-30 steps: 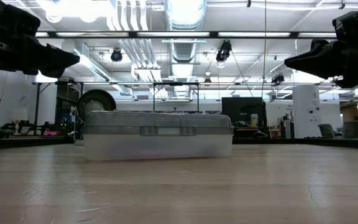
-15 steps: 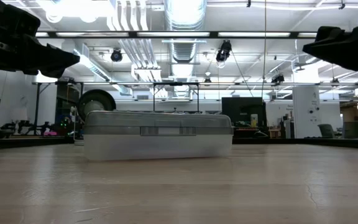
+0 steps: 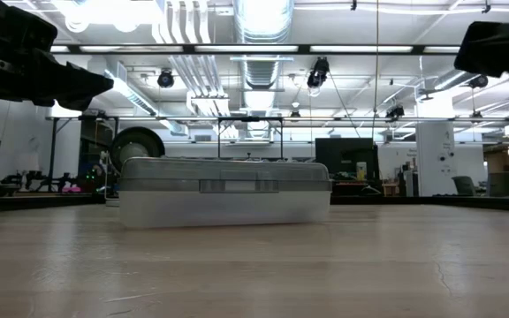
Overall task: Pick & place school supplies into a supply box
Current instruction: Return to Home Position
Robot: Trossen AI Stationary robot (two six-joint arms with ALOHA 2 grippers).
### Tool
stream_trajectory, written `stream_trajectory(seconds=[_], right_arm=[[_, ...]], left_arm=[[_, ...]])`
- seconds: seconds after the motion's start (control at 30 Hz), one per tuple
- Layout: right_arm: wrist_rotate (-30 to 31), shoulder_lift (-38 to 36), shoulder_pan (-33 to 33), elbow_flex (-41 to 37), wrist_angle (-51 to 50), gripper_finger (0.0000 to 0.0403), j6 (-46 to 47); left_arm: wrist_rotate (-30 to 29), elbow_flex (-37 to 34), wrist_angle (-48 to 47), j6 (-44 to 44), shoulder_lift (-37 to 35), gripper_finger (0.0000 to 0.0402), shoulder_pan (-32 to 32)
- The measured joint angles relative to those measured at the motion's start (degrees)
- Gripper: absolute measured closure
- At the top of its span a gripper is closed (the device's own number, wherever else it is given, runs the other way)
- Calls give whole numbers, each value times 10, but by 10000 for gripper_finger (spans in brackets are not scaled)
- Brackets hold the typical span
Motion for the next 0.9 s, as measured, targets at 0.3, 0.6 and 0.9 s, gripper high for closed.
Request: stream_trajectory(seconds=[0.3,0.6,0.9], right_arm=[[0,1,71,0,0,335,0],[1,1,71,0,0,335,0],[1,1,71,0,0,335,0]], left_arm=[[0,0,0,0,0,315,0],[0,0,0,0,0,315,0],[0,0,0,0,0,315,0]])
